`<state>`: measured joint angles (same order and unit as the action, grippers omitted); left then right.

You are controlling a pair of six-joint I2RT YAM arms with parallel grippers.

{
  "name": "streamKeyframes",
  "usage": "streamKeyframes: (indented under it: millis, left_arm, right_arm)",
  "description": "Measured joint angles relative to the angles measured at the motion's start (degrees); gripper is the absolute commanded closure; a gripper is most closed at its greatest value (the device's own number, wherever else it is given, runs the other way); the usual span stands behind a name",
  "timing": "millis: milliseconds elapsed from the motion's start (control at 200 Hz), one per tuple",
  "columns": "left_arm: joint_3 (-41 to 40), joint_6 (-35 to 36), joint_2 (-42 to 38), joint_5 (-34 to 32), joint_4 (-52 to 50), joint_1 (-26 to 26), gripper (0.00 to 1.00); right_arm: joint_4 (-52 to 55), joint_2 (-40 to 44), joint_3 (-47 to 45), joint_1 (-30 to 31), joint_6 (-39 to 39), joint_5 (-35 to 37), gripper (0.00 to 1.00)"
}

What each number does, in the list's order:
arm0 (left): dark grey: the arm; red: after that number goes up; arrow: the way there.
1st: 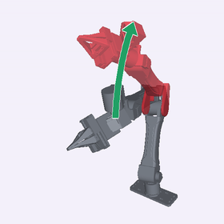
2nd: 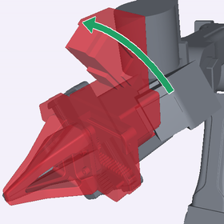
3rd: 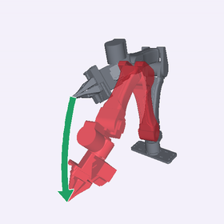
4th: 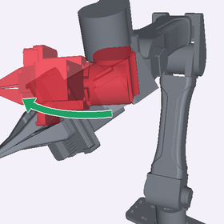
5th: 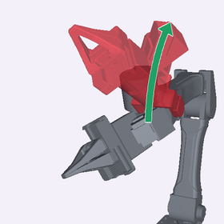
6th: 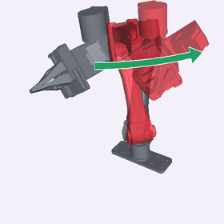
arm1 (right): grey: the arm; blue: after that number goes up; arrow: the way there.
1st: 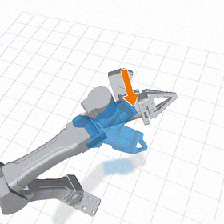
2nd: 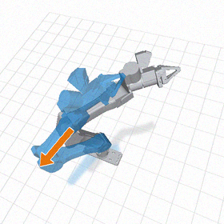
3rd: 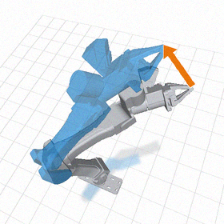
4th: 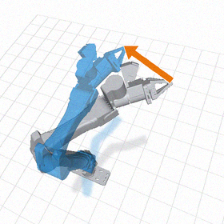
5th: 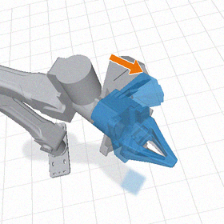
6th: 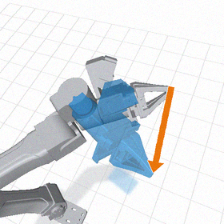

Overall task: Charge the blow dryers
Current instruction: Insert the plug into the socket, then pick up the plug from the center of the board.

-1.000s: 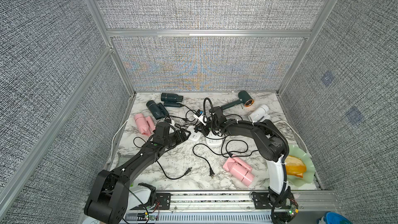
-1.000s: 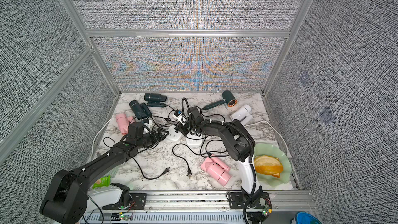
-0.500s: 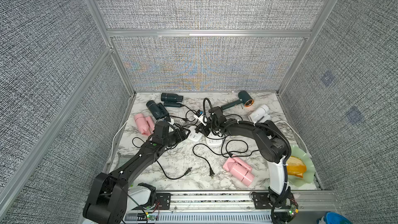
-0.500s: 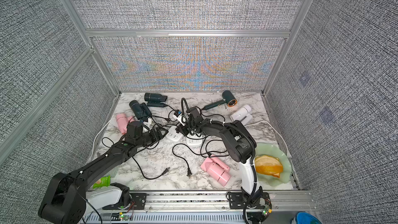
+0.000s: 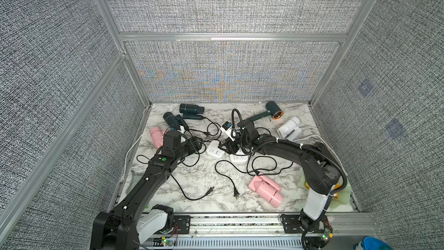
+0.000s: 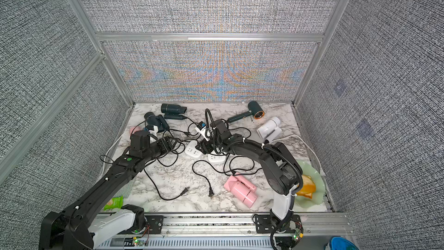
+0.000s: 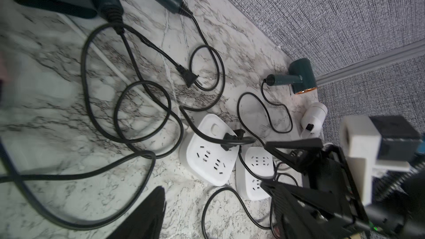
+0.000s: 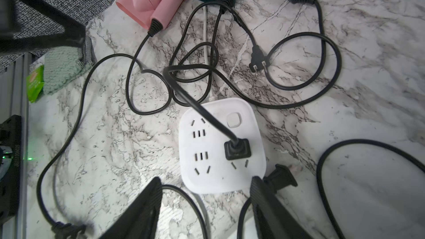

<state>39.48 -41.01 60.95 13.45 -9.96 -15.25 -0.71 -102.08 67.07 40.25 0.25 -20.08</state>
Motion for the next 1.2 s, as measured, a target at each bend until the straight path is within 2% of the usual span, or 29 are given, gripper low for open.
streamKeyframes:
  millis: [265, 605, 765, 905, 1196]
  left_arm:
    - [1.18, 6.25, 1.36, -9.11, -1.95, 3.56, 0.23]
    - [3.96, 11.02, 15.74, -7.02, 3.87, 11.56, 0.24]
    - [6.88, 12.59, 23.50, -5.44, 7.04, 14.29, 0.30]
    - [12.17, 14.40, 31.74, -2.21, 7.30, 16.57, 0.41]
    - [18.60, 17.55, 42.82, 2.47, 7.67, 16.87, 0.56]
  right_arm:
    - [-2.51, 12.57, -8.92, 4.74, -6.84, 7.45, 0.37]
    - [-5.07, 22.56, -16.90, 7.78, -13.09, 17.27, 0.37]
    - [-4.98, 25.44, -19.32, 8.13, -14.60, 20.55, 0.37]
    - [-3.82, 25.90, -19.80, 8.15, -15.43, 22.77, 0.38]
    - [-1.86, 24.44, -18.64, 8.72, -15.89, 24.33, 0.38]
